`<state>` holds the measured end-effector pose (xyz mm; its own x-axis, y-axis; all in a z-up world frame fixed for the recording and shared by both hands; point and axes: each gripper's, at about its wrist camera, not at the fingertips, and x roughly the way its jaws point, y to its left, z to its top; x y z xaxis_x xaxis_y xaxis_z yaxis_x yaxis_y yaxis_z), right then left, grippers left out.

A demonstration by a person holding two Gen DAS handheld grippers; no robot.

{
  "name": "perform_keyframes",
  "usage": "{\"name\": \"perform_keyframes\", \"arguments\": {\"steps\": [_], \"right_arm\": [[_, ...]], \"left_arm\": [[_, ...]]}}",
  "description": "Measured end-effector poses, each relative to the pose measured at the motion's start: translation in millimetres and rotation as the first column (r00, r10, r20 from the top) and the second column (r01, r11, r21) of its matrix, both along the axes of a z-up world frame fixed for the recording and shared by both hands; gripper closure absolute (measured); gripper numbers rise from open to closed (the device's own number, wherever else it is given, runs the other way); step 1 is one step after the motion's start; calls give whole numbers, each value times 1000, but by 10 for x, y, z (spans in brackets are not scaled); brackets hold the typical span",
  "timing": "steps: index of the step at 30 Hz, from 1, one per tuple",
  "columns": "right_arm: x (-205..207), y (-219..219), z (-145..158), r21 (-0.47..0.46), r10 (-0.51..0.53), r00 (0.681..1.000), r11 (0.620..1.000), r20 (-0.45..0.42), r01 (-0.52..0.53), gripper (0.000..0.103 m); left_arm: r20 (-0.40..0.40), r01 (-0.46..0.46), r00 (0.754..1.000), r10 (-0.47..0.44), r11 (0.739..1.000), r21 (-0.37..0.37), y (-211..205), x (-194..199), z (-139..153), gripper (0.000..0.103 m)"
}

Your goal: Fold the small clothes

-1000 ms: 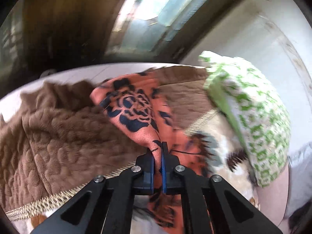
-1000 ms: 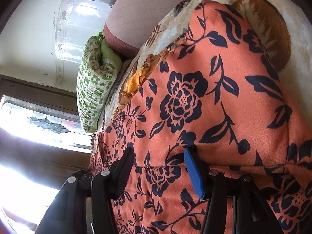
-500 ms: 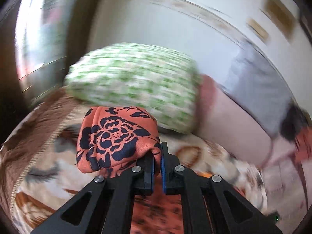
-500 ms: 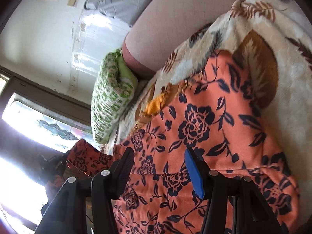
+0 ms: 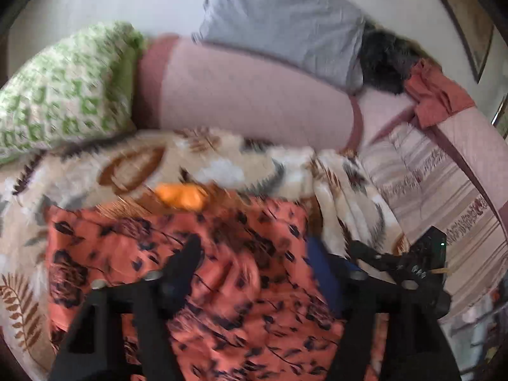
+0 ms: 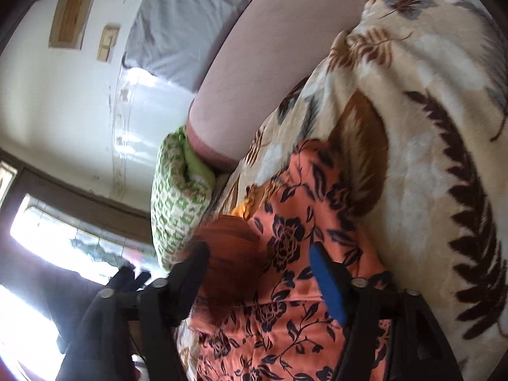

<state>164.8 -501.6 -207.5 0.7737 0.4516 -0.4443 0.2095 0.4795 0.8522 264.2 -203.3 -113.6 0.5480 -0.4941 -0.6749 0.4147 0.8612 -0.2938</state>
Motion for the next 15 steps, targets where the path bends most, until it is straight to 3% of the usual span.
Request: {"name": "perform_keyframes", "arguments": {"steps": [2,5,8,10,12,13,15], "right_arm": [[12,-11,-5,7,5,1000,1000,-4,-5,30],[81,124,4,-6,47,999,999,-10,-47,30],[138,405,34,-85,103,994,991,-26,-105,30],[169,684,133,-234,148,988,960,-51,-155,30],[155,963,241,-397,183,981,897,-66,-194,30],[142,1130,303,-492,200,977,845,-77,-211,30],[132,1464,403,-654,226,970,720,-94,-231,30]], "left_arm": [[39,-67,997,67,998,-8,226,-9,-29,26],[94,-217,973,210,974,67,614,67,-202,23],[95,-362,932,351,922,139,1061,146,-497,23],[95,-442,897,431,880,175,1329,191,-680,23],[105,-528,849,517,828,191,1571,239,-837,23],[102,-561,827,553,805,190,1691,256,-908,23],[64,-593,803,592,785,178,1873,309,-1034,23]]}}
